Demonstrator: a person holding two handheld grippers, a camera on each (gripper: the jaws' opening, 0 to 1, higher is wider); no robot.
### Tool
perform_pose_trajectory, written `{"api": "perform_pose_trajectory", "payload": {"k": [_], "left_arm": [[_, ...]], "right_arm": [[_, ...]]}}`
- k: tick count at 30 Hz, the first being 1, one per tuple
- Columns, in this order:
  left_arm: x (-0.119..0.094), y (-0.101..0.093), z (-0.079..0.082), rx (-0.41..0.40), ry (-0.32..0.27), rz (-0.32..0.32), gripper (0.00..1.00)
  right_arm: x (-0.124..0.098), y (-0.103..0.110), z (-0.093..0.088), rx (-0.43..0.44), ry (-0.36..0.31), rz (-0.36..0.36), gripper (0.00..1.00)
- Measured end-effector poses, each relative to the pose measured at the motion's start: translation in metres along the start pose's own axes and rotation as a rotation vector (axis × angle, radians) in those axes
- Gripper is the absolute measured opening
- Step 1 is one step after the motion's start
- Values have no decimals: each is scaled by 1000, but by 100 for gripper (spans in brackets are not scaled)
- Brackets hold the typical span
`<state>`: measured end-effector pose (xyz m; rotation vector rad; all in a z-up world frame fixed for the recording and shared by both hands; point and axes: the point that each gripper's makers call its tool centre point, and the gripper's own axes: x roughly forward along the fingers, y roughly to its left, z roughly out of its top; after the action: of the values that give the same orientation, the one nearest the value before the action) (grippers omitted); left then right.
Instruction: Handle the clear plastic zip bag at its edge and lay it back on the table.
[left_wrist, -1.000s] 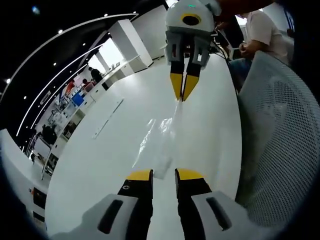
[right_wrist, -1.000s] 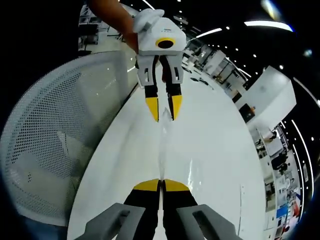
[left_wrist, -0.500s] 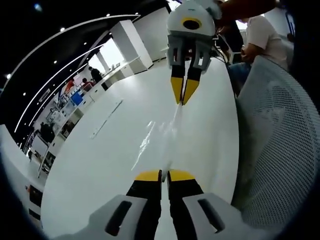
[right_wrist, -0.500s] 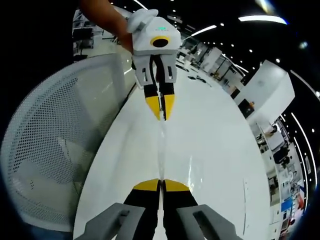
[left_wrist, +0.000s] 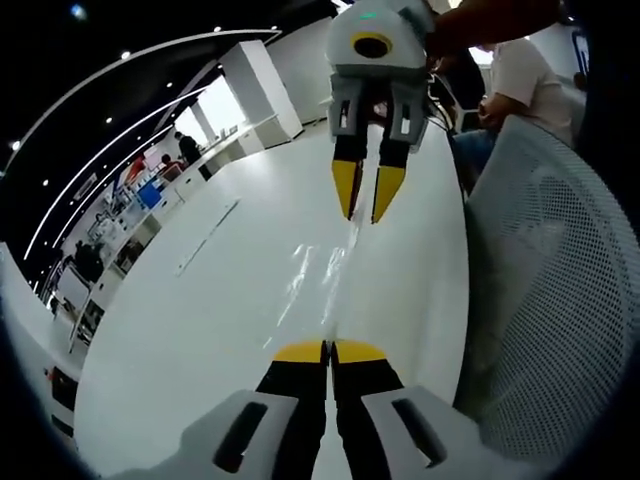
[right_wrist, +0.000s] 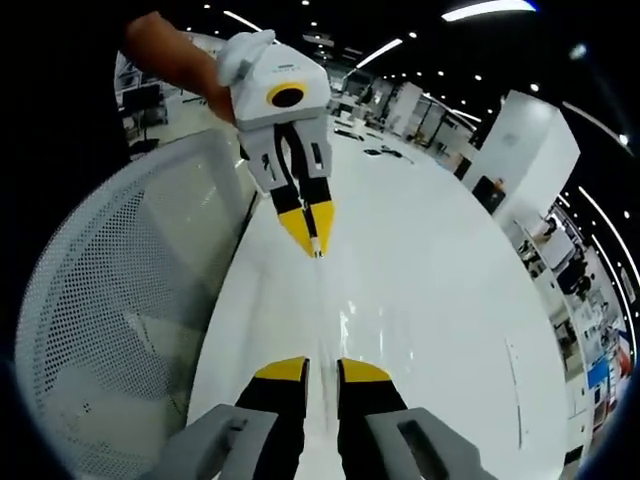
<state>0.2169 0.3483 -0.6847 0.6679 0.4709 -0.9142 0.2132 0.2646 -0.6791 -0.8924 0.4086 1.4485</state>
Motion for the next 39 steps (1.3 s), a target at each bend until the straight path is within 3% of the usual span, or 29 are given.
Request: {"api": "perform_pose_trajectory", "payload": {"k": [7, 21, 39], "left_arm": [[2, -4, 3, 6, -5, -12, 0], [5, -11, 12, 12, -13, -28, 0], [8, -19, 20, 18, -17, -51, 0]], "right_arm": [[1, 3, 5, -9, -6, 1, 7], [8, 2, 33, -46, -43, 18, 10], [22, 10, 45, -65, -39, 68, 10]]}}
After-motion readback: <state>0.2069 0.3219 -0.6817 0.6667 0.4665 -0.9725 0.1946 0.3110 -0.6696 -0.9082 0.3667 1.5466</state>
